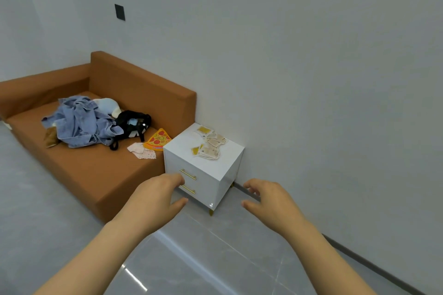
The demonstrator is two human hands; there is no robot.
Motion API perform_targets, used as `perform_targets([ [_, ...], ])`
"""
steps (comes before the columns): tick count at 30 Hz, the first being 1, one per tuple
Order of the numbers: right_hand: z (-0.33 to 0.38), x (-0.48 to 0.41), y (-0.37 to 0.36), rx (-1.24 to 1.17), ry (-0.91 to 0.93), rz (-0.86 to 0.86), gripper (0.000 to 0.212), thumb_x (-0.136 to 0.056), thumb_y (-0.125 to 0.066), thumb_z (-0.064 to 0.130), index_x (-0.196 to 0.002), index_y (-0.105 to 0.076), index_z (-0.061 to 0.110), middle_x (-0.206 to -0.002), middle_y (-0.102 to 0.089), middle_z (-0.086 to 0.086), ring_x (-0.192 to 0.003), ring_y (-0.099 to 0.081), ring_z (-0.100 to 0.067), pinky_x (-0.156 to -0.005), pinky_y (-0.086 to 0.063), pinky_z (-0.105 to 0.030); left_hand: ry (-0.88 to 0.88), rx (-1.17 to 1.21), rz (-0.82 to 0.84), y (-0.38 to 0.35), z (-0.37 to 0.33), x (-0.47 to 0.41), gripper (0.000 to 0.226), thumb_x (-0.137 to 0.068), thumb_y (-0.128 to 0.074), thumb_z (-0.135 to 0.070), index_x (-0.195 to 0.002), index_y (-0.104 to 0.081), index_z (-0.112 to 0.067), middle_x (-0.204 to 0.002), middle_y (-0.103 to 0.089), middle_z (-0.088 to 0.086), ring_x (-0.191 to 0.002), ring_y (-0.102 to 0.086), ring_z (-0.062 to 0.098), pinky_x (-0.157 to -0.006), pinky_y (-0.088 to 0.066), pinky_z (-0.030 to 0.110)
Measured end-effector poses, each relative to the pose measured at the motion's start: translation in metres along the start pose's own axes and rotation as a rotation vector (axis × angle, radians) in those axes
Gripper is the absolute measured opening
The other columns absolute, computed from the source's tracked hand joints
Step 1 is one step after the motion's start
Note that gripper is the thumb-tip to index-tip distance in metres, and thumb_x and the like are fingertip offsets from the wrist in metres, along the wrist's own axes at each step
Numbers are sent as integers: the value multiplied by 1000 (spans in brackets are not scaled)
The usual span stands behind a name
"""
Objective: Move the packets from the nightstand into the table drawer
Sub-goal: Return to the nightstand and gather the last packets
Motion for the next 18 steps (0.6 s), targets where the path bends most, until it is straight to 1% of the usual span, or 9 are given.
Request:
perform_targets([
  [5,-7,-70,-15,-31,-33,40,43,-85,-63,36,-126,-56,26,-118,-62,5,-114,-57,-12,-93,-49,-31,-1,14,50,-12,28,-60,34,-87,-59,-43,-117,-54,-27,-111,-60,-10,-98,-56,8,-70,-33,16],
  [8,-17,-116,-23,-63,-57,56,43,-85,-64,34,-126,-56,24,-119,-62,5,-115,-57,-12,-93,-49,-32,11,2,59,-17,44,-104,36,-87,-59,-43,-118,-55,-26,-113,-60,-11,-101,-56,9,-70,-32,17],
  [11,-29,-166,-30,-103,-72,69,42,-84,-64,34,-124,-57,25,-120,-63,5,-112,-58,-10,-92,-50,-31,23,-12,74,-24,58,-151,37,-87,-59,-43,-119,-54,-26,-116,-60,-10,-103,-55,9,-71,-32,16],
  [15,-44,-233,-34,-152,-96,99,42,-84,-64,34,-124,-58,25,-119,-63,5,-110,-59,-11,-93,-49,-31,39,-12,92,-29,74,-216,37,-89,-57,-40,-122,-54,-25,-122,-58,-9,-110,-54,9,-78,-37,16],
  [18,-54,-278,-36,-180,-127,128,41,-85,-64,35,-124,-57,26,-117,-63,5,-107,-58,-12,-90,-48,-27,62,-14,121,-36,85,-257,36,-89,-57,-39,-122,-53,-24,-122,-59,-8,-109,-54,9,-77,-36,15],
])
Point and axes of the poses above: each hand's wrist, its own x-axis away from the middle knuckle, its own y-axis out of the back of the hand, z = x × y, the point moved 5 cm from there along -x, towards the middle knuckle
